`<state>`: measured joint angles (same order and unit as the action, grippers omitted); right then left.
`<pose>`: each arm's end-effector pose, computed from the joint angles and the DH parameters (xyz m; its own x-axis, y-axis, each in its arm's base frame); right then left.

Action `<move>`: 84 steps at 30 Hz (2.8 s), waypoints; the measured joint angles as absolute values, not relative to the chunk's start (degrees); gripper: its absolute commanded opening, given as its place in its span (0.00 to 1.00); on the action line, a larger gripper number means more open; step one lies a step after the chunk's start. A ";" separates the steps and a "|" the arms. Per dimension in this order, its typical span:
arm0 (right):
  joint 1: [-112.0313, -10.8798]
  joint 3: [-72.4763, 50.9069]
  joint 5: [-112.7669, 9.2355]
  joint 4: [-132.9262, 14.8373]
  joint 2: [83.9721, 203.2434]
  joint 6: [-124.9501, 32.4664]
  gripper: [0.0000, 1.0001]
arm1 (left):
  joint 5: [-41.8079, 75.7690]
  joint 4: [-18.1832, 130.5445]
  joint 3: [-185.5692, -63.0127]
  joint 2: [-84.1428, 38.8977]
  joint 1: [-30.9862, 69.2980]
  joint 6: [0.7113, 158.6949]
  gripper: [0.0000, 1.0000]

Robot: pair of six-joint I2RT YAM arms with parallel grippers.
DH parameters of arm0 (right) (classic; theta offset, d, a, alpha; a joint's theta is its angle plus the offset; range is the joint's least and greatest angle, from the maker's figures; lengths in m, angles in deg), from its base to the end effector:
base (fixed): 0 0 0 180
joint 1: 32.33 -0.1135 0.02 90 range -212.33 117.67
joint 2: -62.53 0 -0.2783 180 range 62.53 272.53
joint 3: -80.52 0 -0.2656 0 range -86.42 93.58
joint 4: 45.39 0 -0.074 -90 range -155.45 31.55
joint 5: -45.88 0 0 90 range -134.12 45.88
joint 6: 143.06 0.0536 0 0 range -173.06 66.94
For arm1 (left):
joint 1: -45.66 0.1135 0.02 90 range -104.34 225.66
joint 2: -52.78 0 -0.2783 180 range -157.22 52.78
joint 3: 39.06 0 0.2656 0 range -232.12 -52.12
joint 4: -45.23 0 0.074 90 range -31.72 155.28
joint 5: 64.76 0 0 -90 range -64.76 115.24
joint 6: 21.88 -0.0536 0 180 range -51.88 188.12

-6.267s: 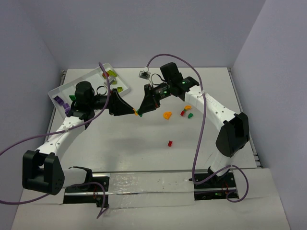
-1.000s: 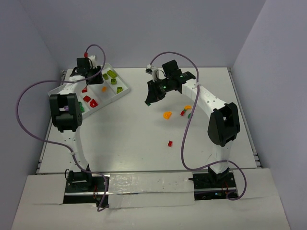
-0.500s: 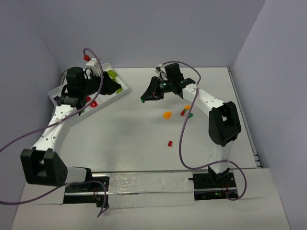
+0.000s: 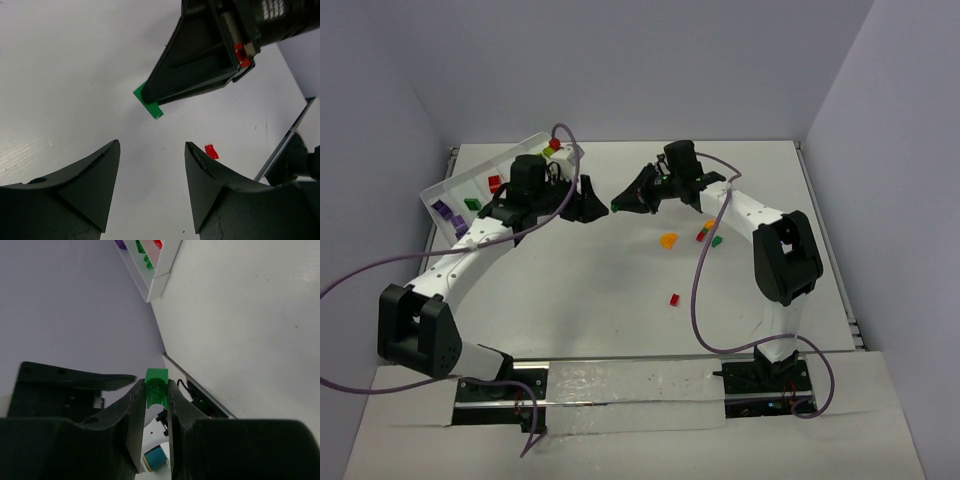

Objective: Sort the legos into containers by color

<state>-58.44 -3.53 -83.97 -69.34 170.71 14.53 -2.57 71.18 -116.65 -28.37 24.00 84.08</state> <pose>0.3974 0.2330 0.2537 -0.9438 0.3278 0.0420 0.1842 0.4162 0.8904 0.3141 -0.1517 0.3122 -0.6337 -0.0100 -0.7735 0.5508 0.6963 -0.4602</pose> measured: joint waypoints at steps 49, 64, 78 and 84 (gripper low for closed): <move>-58.55 -8.23 -85.90 -61.48 170.55 20.15 0.17 | 2.17 75.69 -124.61 -38.85 20.25 83.94 0.00; -57.32 -7.69 -87.22 -62.02 170.55 16.36 0.96 | -2.13 77.24 -115.91 -30.09 31.67 80.89 0.00; -54.26 6.77 -83.97 -80.40 169.16 -19.17 1.00 | 7.06 85.06 -115.78 -32.21 59.45 69.65 0.00; -54.18 6.13 -80.89 -85.95 167.78 -32.00 1.00 | 11.07 85.70 -120.60 -39.58 64.88 67.01 0.00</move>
